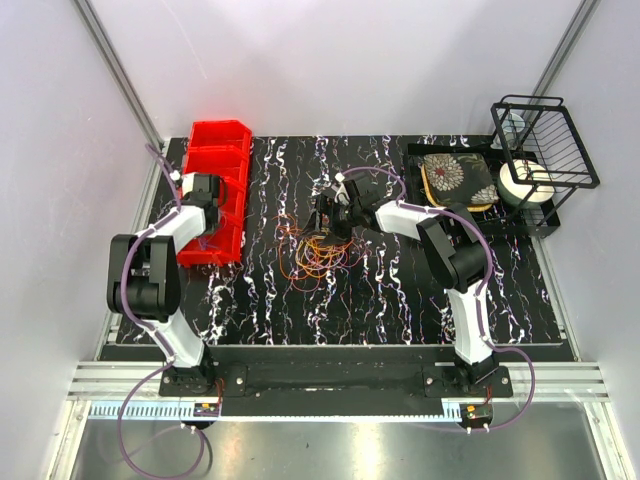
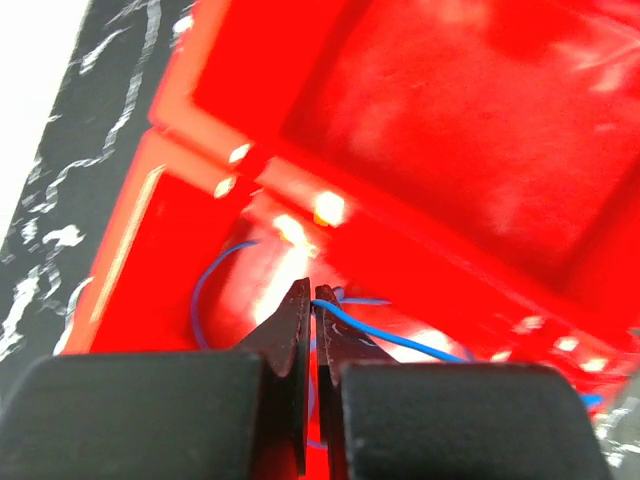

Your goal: Untangle the cables

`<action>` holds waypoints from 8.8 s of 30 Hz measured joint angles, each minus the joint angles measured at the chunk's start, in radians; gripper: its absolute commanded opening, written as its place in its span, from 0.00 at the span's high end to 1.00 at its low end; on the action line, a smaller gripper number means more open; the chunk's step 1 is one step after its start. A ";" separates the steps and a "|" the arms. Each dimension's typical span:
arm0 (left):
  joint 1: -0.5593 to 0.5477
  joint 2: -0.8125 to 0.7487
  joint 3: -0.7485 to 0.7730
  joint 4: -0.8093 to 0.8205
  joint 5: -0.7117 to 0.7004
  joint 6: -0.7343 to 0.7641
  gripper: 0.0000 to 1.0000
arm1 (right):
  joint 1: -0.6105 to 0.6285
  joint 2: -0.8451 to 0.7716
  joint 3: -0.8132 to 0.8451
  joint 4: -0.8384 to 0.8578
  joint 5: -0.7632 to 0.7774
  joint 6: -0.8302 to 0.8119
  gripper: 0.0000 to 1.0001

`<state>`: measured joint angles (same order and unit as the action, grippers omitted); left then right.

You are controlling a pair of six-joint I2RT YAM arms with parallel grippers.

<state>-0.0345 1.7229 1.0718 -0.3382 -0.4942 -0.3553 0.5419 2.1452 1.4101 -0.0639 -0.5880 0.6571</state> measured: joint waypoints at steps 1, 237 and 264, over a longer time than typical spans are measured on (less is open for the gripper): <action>0.000 -0.003 0.000 -0.015 -0.016 -0.007 1.00 | 0.000 0.000 0.000 0.000 0.000 0.000 0.07; -0.035 -0.221 0.867 0.260 0.116 0.063 1.00 | -0.105 -0.216 -0.293 0.169 0.307 0.114 0.00; -0.019 -0.407 0.288 0.393 -0.038 0.101 1.00 | -0.105 -0.179 -0.261 0.177 0.254 0.114 0.00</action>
<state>-0.0532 1.3155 1.3594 0.0551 -0.5320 -0.2543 0.4374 1.9659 1.1488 0.1131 -0.3336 0.7715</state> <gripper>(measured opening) 0.012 0.994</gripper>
